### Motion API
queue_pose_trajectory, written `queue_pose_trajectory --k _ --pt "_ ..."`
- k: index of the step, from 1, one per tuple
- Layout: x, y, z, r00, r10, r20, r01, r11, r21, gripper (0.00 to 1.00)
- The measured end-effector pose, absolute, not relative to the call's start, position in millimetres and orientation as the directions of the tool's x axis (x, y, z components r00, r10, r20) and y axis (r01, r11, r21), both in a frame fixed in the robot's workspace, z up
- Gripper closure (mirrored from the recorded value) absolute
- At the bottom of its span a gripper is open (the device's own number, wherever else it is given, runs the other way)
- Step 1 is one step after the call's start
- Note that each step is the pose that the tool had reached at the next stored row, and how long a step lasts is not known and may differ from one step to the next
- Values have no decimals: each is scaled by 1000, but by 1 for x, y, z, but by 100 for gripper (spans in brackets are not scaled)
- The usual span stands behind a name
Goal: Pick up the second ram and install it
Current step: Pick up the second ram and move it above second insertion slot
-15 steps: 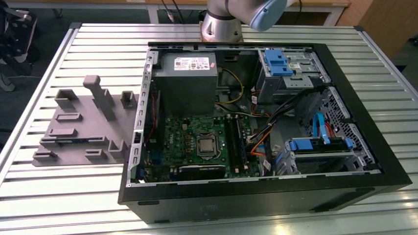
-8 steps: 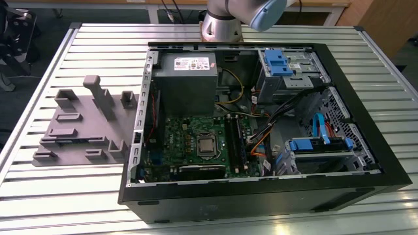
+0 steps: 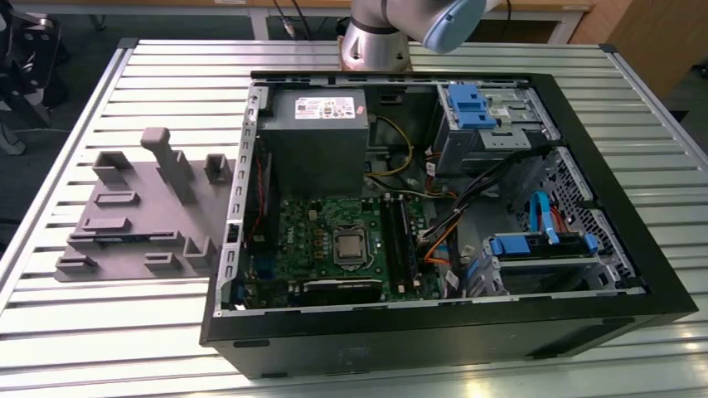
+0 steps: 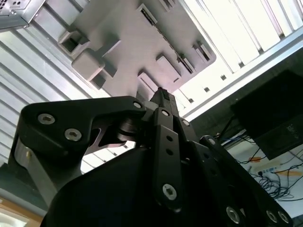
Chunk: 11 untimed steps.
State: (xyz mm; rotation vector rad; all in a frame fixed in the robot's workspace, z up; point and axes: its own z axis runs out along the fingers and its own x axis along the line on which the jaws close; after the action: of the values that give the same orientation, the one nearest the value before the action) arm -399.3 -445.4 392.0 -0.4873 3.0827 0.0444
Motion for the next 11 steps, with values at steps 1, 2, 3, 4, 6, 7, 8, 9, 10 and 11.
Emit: queue_pose_trajectory --k 1,2,3,4,6,7,8,9,10,11 --pt "-399 -445 392 -948 -319 -24 -319 947 25 89" --pt "-400 -445 392 -944 -329 -24 -330 944 24 89" --pt "-400 -445 392 -940 -339 -24 -340 940 24 89" --pt "-400 -445 392 -936 -350 -24 -351 936 24 89" --pt "-400 -445 392 -929 -369 -24 -370 929 23 89" --pt "-400 -445 392 -925 -379 -23 -379 925 22 89" --pt "-400 -445 392 -921 -388 -23 -388 921 21 89" --pt "-400 -445 392 -917 -398 -23 -399 917 20 89" --pt "-400 -445 392 -913 -408 -23 -409 913 20 89" --pt "-400 -445 392 -908 -418 -22 -418 908 19 89"
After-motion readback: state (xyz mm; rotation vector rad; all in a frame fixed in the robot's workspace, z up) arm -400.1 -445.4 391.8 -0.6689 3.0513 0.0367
